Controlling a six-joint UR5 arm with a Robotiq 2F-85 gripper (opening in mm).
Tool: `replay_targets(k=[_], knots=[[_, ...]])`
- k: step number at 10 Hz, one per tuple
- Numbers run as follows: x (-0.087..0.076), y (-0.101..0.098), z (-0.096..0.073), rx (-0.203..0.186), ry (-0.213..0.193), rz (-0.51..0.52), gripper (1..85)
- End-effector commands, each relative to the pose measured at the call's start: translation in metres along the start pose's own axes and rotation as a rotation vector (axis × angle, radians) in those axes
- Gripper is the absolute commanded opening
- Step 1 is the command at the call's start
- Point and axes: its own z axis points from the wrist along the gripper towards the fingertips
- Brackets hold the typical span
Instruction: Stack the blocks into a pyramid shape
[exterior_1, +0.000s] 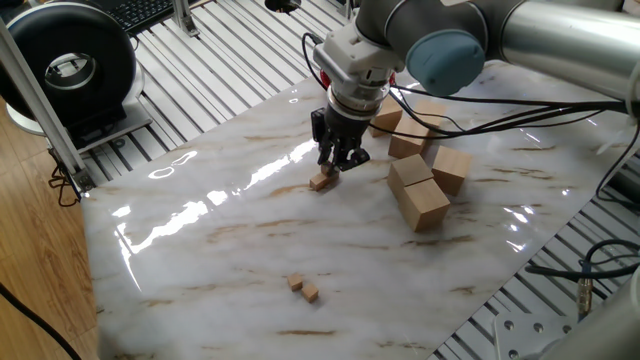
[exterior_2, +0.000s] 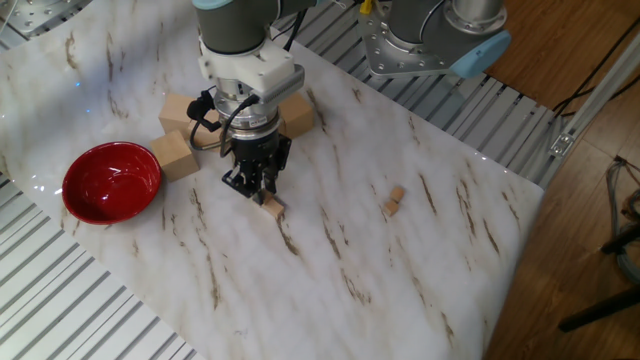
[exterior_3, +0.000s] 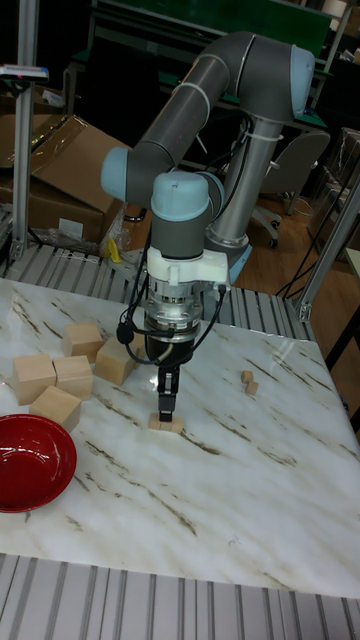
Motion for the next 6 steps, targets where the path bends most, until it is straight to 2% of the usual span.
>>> replay_targets(k=[1, 4, 6], knots=[[-0.001, 0.0, -0.002, -0.007, -0.007, 0.014, 42.3], [-0.001, -0.007, -0.012, -0.01, 0.033, 0.046, 43.3], [-0.009, -0.013, -0.023, -0.027, 0.062, 0.117, 43.0]])
